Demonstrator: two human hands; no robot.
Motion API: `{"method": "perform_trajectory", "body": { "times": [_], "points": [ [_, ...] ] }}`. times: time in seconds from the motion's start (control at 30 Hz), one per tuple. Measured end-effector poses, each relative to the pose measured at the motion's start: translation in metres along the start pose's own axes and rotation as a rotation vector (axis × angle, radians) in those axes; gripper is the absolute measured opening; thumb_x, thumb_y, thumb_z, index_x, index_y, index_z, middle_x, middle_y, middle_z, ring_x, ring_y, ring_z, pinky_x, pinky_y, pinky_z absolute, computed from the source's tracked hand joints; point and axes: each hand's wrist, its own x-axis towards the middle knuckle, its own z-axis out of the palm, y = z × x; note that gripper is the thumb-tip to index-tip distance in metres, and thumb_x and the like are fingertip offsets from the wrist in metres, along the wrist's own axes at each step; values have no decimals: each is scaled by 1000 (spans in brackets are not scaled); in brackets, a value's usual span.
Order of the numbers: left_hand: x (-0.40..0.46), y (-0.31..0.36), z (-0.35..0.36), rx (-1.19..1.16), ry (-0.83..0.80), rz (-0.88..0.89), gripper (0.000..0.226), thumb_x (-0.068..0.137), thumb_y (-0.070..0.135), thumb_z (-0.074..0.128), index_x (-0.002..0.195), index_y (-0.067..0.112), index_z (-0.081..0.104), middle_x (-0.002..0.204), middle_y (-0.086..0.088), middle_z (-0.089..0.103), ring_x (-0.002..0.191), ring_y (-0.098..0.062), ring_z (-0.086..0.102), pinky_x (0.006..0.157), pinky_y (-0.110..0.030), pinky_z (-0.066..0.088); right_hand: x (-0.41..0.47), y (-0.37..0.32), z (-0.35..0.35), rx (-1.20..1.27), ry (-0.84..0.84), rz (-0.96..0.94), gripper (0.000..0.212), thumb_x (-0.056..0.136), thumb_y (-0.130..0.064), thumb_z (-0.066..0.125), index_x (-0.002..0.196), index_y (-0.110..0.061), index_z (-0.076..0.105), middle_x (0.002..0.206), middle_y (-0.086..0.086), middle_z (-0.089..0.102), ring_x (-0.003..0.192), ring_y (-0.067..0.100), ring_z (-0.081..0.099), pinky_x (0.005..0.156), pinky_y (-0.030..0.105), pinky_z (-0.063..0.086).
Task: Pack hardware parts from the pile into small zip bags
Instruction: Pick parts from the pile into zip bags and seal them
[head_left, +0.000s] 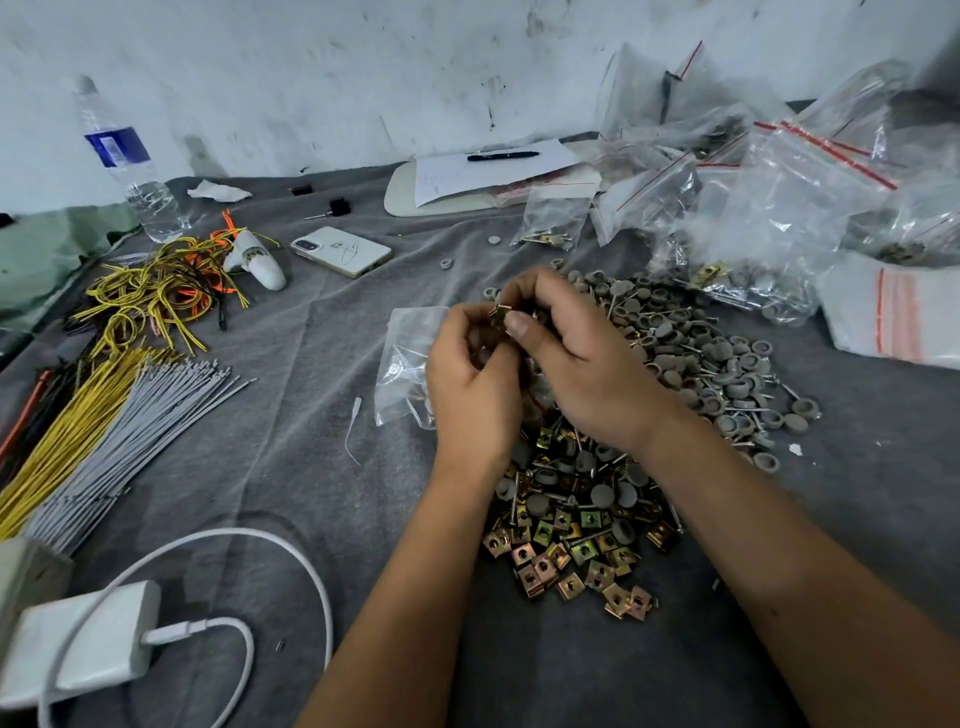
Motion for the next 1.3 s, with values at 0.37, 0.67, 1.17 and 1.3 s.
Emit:
{"method": "perform_trajectory", "body": {
  "times": [0.37, 0.67, 1.17, 1.3],
  "points": [
    [10, -3, -4, -200, 119, -108, 25, 93, -10, 50, 100, 11, 62, 55, 10, 47, 45, -7, 45, 41, -21, 39, 1, 5, -8, 482, 93, 39, 16, 103, -4, 48, 108, -13, 61, 116, 9, 73, 116, 25, 67, 104, 38, 51],
    [11, 0, -8, -204, 293, -39, 23, 93, -11, 48, 95, 8, 62, 54, 15, 46, 43, -5, 43, 42, -23, 40, -19, 8, -35, 68, 242, 109, 15, 95, -3, 68, 98, -18, 69, 86, -7, 76, 81, 3, 72, 72, 17, 56],
    [10, -1, -7, -186, 291, -25, 23, 90, -11, 49, 95, 8, 62, 54, 16, 46, 47, -4, 41, 48, -29, 38, -21, 18, -29, -775, -179, -69, 26, 86, -21, 79, 110, -29, 78, 108, -5, 51, 110, 15, 40, 91, 34, 43],
    [10, 0, -7, -169, 286, -20, 24, 89, -9, 49, 93, 10, 63, 54, 17, 47, 47, -5, 42, 48, -29, 38, -18, 13, -23, -904, -300, -22, 35, 93, -34, 71, 127, -38, 69, 106, -7, 37, 106, 9, 24, 91, 26, 34]
  ]
}}
